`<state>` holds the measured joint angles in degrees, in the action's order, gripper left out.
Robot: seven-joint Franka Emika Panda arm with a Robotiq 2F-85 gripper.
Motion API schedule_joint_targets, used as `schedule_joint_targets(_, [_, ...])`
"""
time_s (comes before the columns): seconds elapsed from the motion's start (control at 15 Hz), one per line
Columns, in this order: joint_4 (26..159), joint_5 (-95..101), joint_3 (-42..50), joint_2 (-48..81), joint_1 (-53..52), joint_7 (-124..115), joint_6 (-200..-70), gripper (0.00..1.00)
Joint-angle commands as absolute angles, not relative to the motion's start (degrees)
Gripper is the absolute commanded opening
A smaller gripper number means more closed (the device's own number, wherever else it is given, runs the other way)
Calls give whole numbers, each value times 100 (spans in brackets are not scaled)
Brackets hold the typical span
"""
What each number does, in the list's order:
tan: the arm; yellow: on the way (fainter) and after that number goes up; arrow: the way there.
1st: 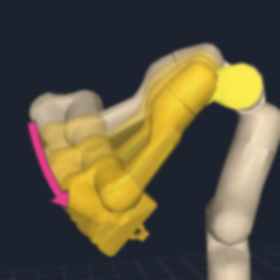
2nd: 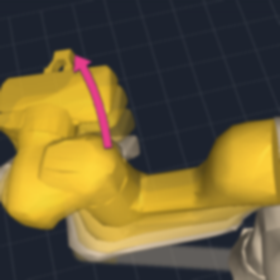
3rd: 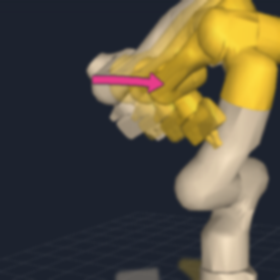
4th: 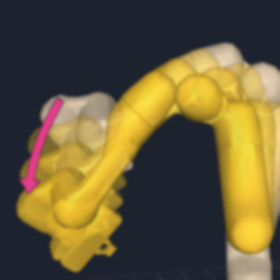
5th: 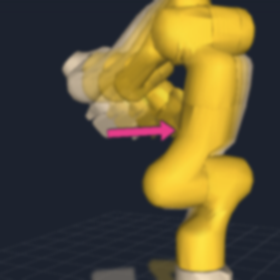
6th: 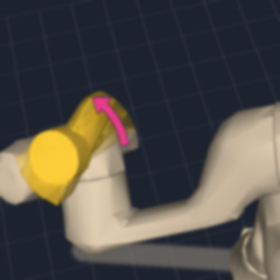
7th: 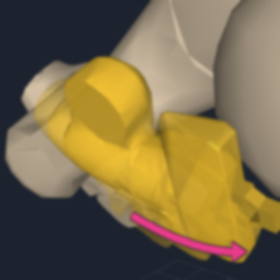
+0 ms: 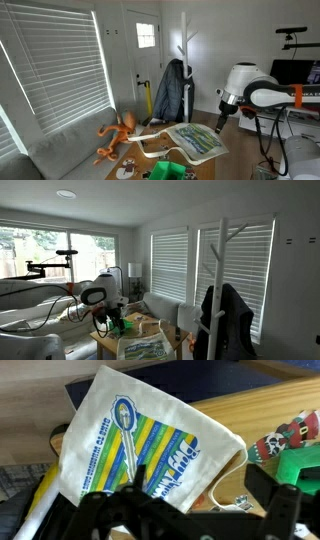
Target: Move the green bowl to the right backwards
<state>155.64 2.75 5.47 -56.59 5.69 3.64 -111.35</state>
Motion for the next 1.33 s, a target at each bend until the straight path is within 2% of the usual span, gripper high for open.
schedule_joint_targets(0.0, [15549,285,557,-5656,552,351,-11118,100])
schedule_joint_targets(0.4, [15548,285,557,-5656,552,351,-11118,100])
schedule_joint_targets(0.67, [15380,133,312,-5075,226,336,-12006,100])
schedule_joint_targets(1.13, [14299,-637,430,-3088,-786,955,-11991,100])
schedule_joint_targets(1.2, [14182,-661,384,-2977,-798,980,-11892,100])
schedule_joint_targets(1.27, [14646,-494,266,-3470,-615,810,-12133,100])
